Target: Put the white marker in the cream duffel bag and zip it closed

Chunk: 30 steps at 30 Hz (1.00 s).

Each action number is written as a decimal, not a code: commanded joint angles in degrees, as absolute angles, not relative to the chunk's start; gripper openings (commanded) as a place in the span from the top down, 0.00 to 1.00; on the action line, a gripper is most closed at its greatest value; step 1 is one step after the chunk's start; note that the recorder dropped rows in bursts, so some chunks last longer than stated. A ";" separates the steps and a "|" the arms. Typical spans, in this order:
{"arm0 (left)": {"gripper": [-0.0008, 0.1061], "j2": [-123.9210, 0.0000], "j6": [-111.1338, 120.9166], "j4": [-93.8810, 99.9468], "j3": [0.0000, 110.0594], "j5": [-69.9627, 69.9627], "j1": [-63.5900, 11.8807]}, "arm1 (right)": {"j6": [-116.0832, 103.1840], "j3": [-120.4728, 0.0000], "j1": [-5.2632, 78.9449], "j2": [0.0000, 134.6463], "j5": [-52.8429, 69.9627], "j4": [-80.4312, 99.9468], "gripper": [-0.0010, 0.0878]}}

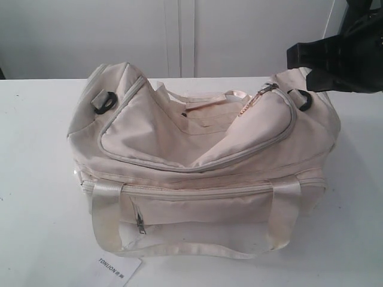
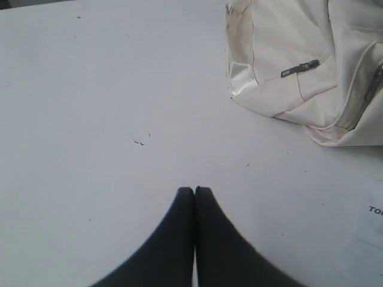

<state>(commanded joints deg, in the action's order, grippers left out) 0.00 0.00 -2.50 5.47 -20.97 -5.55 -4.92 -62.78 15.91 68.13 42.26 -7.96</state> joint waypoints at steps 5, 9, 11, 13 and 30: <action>0.99 0.00 0.00 -2.50 2.95 -20.78 -8.34 | -4.92 -62.78 15.91 68.13 42.16 -7.88 0.99; 0.99 0.00 0.00 -2.50 0.76 -21.07 -9.42 | -4.92 -62.78 15.91 68.13 42.16 -7.88 0.99; 0.99 0.00 0.00 -2.50 0.47 -20.83 -9.29 | -4.92 -62.78 15.91 68.13 42.16 -7.88 0.99; 0.99 0.00 0.00 -2.25 0.47 -20.83 -9.28 | -4.92 -62.78 15.91 68.13 42.16 -7.88 0.99; 0.99 0.00 0.00 0.00 0.47 -20.83 -6.45 | -4.92 -62.78 15.91 68.13 42.06 -7.89 0.99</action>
